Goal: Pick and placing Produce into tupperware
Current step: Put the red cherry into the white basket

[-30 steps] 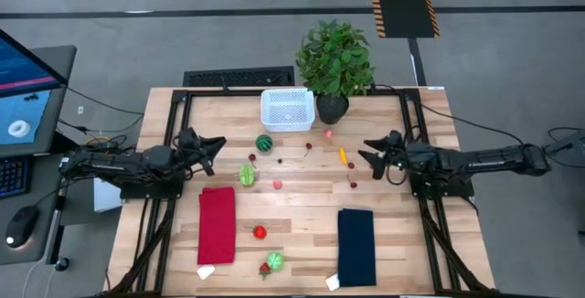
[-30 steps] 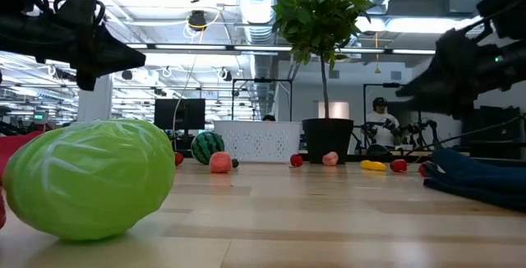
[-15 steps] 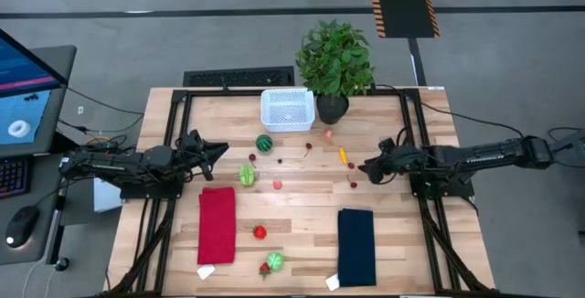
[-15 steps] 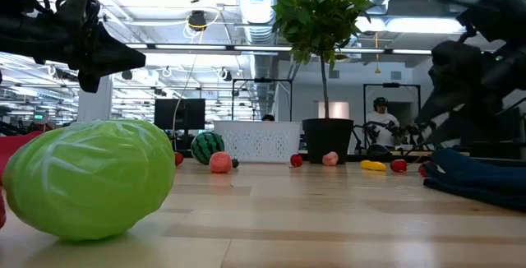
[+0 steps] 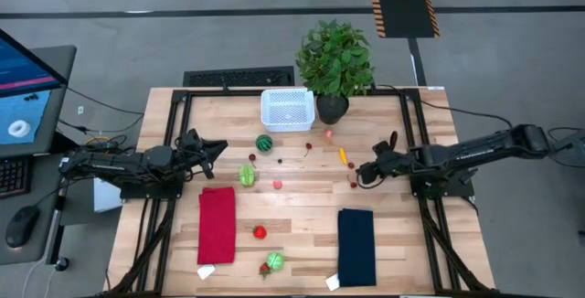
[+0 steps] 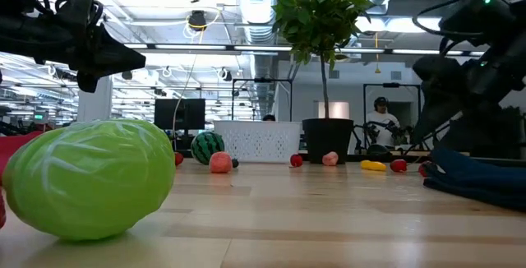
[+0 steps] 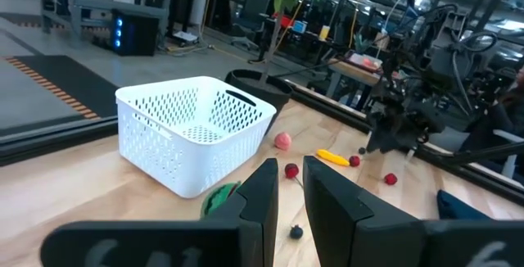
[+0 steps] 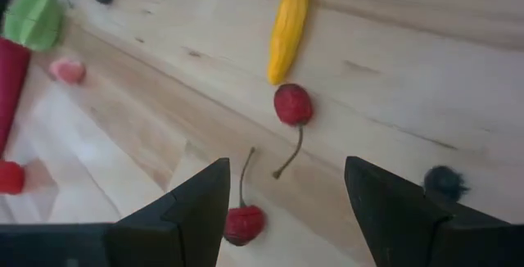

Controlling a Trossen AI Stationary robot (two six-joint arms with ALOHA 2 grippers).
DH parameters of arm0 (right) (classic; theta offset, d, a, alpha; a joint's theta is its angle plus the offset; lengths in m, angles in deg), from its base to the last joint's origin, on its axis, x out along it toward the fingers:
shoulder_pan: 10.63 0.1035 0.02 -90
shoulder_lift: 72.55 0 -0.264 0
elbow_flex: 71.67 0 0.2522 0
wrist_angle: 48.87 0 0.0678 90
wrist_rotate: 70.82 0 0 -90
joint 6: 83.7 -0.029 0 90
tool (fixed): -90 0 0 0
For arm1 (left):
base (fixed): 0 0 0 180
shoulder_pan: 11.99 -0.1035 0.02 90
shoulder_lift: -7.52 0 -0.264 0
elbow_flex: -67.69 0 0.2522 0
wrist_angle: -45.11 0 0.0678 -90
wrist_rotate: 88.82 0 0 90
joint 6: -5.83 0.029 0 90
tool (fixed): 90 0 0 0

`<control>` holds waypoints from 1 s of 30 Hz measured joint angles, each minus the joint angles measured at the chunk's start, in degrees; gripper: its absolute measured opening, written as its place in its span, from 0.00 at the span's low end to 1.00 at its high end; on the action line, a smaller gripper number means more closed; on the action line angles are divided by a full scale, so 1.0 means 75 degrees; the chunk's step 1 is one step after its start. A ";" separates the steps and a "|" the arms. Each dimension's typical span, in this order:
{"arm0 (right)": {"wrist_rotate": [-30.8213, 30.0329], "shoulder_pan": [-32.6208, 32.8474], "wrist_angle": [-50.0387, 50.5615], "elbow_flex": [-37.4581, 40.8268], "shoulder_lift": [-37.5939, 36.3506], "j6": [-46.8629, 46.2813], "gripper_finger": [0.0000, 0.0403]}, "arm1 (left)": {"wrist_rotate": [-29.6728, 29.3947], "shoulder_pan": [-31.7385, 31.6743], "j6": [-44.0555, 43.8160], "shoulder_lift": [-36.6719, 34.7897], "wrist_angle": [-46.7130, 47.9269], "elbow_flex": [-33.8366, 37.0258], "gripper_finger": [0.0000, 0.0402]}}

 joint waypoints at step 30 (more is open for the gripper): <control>0.0165 0.0029 -0.1758 0.0000 0.1589 0.0283 0.05 | 0.0044 0.0003 -0.0050 0.0000 -0.0002 0.0000 0.12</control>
